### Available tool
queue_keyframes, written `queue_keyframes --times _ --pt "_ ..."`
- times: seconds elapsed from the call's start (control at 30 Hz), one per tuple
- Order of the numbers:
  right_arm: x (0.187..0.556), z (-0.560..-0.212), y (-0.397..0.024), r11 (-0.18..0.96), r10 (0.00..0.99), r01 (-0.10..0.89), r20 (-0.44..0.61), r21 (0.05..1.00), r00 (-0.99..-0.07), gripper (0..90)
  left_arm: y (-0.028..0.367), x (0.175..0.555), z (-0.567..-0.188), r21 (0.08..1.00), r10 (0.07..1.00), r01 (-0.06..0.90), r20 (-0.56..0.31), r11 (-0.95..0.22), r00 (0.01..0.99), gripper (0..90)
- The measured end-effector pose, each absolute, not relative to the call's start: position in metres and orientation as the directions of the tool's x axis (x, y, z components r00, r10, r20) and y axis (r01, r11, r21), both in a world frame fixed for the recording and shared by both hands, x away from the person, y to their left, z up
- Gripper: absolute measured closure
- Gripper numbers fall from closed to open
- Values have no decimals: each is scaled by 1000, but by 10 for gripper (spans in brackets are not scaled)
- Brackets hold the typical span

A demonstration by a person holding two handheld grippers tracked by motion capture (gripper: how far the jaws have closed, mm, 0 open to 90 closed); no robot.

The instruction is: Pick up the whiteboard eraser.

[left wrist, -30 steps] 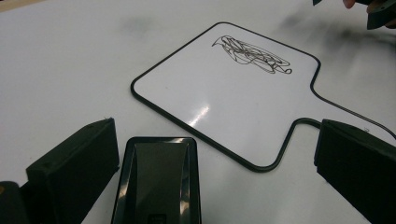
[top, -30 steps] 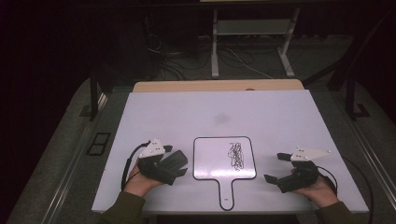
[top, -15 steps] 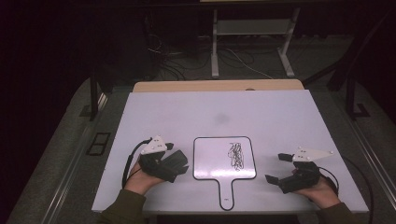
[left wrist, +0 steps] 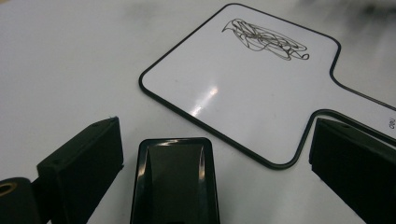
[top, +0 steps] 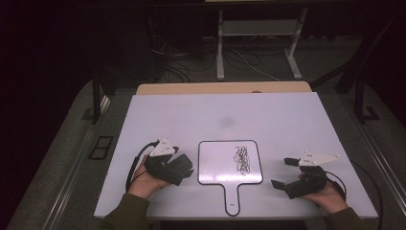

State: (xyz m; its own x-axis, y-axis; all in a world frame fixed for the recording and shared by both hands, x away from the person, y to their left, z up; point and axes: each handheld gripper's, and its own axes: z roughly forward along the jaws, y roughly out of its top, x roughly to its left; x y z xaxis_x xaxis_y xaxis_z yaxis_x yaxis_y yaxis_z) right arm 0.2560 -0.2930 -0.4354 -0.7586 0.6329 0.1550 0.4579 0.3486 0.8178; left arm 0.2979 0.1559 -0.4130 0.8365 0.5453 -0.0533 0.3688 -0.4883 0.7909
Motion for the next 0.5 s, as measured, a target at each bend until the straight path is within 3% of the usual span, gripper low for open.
queue_keyframes --times 0.5 --pt "255 -436 -292 352 633 460 155 815 -758 0 160 301 -422 709 570 409 -11 -575 821 81"
